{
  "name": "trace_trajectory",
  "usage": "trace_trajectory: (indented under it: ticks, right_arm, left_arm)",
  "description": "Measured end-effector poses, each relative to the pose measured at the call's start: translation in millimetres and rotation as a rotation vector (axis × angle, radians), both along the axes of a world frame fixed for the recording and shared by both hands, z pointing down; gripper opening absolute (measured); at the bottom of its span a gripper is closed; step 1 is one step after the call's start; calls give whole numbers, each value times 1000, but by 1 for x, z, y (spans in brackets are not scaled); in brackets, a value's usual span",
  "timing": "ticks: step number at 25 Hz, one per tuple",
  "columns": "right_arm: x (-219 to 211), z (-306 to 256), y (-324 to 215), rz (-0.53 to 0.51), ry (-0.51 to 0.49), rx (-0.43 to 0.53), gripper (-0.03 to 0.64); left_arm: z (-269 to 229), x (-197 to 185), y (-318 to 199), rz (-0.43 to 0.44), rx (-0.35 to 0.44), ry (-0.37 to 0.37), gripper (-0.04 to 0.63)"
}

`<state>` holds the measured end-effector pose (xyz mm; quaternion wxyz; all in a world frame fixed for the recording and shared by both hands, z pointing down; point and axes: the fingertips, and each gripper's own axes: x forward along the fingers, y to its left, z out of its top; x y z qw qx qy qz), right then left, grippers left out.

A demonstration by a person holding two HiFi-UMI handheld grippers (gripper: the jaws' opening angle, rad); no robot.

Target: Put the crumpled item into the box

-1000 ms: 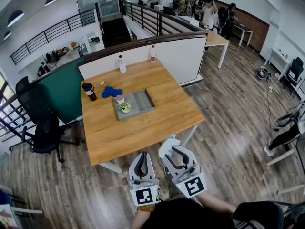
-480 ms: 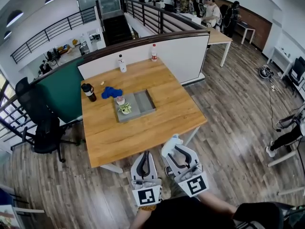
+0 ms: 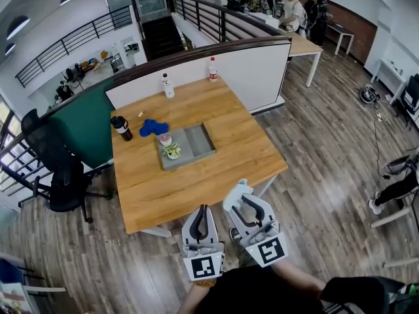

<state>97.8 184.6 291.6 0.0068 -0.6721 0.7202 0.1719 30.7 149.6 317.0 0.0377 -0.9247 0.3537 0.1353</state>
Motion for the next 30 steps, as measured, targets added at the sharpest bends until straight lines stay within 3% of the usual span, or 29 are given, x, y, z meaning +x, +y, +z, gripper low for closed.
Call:
trace_trajectory:
  ticks: [12, 30]
  right_arm:
    - [44, 10, -36, -12, -28, -25, 143]
    - [97, 26, -114, -138, -83, -60, 143]
  left_arm:
    - [11, 39, -30, -10, -20, -60, 38]
    - [14, 87, -86, -112, -30, -130, 38]
